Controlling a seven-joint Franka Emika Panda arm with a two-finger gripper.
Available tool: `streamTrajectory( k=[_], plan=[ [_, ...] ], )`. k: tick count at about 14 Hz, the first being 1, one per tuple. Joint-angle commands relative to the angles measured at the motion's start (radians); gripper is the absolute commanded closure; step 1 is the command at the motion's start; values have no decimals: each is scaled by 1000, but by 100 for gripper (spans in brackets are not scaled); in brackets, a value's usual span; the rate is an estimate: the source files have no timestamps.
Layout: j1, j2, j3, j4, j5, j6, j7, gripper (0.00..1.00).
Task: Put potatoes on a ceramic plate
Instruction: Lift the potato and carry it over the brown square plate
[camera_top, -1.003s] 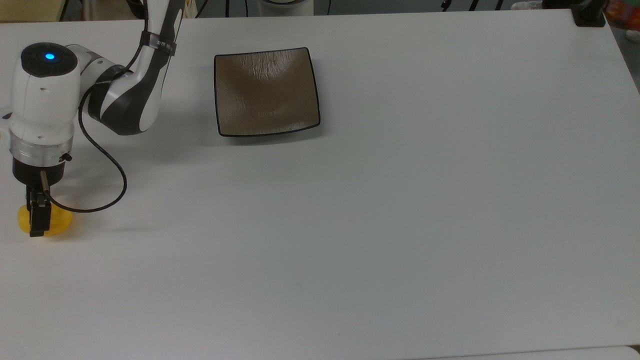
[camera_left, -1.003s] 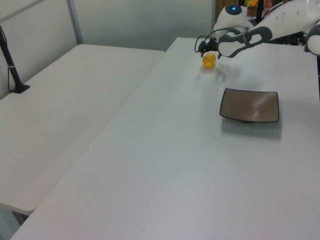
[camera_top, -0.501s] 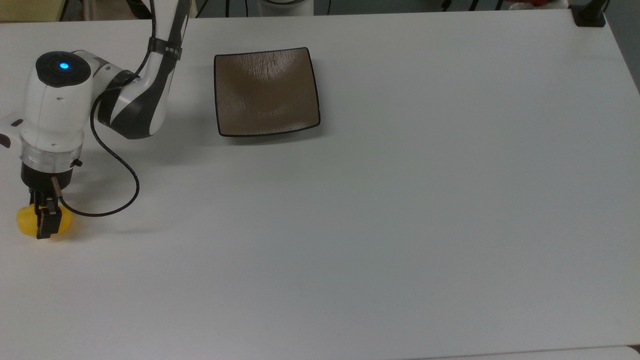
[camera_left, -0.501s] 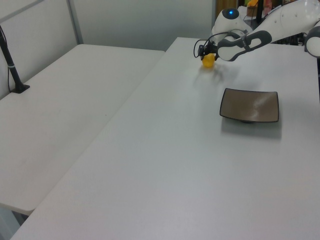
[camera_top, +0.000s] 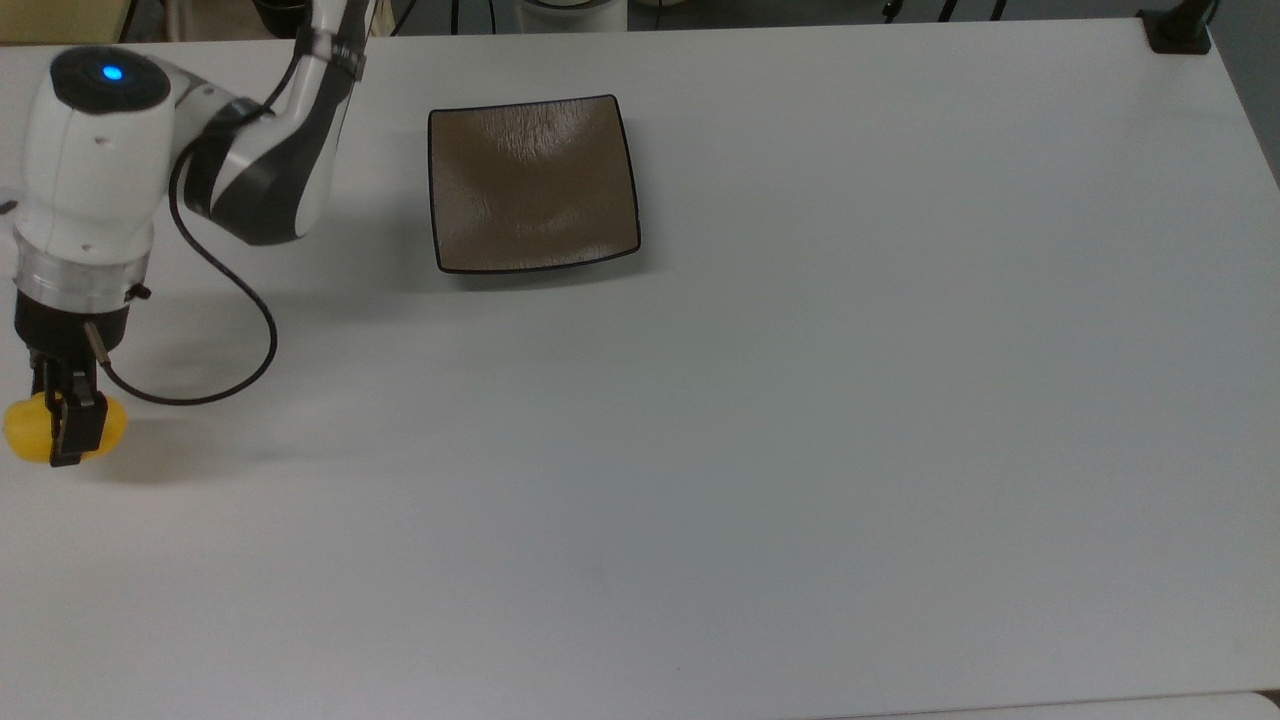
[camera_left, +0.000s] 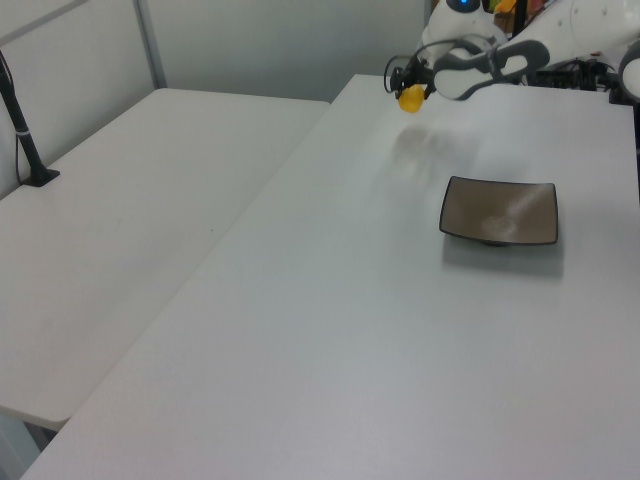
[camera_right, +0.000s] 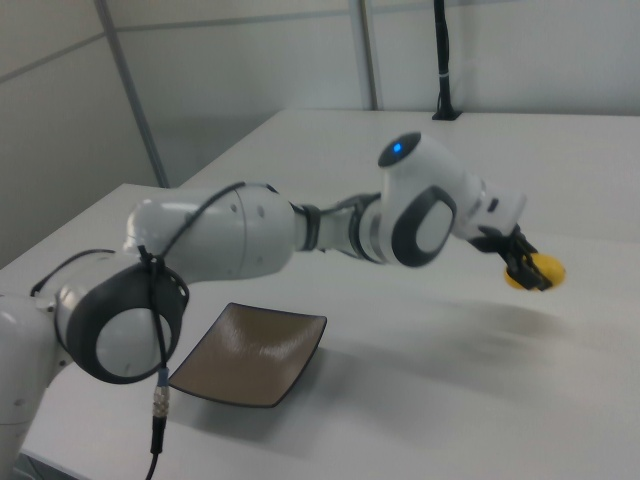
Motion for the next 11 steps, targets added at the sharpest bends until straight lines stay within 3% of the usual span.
streamTrajectory(
  k=[1, 5, 8, 11],
  plan=[
    [16, -198, 64, -117, -11, -149, -73, 94],
    [22, -396, 140, -216, 4, -284, -142, 94],
    [78, -543, 183, -305, 14, -454, -232, 94],
    [164, -707, 183, -411, 118, -622, -419, 93]
  ],
)
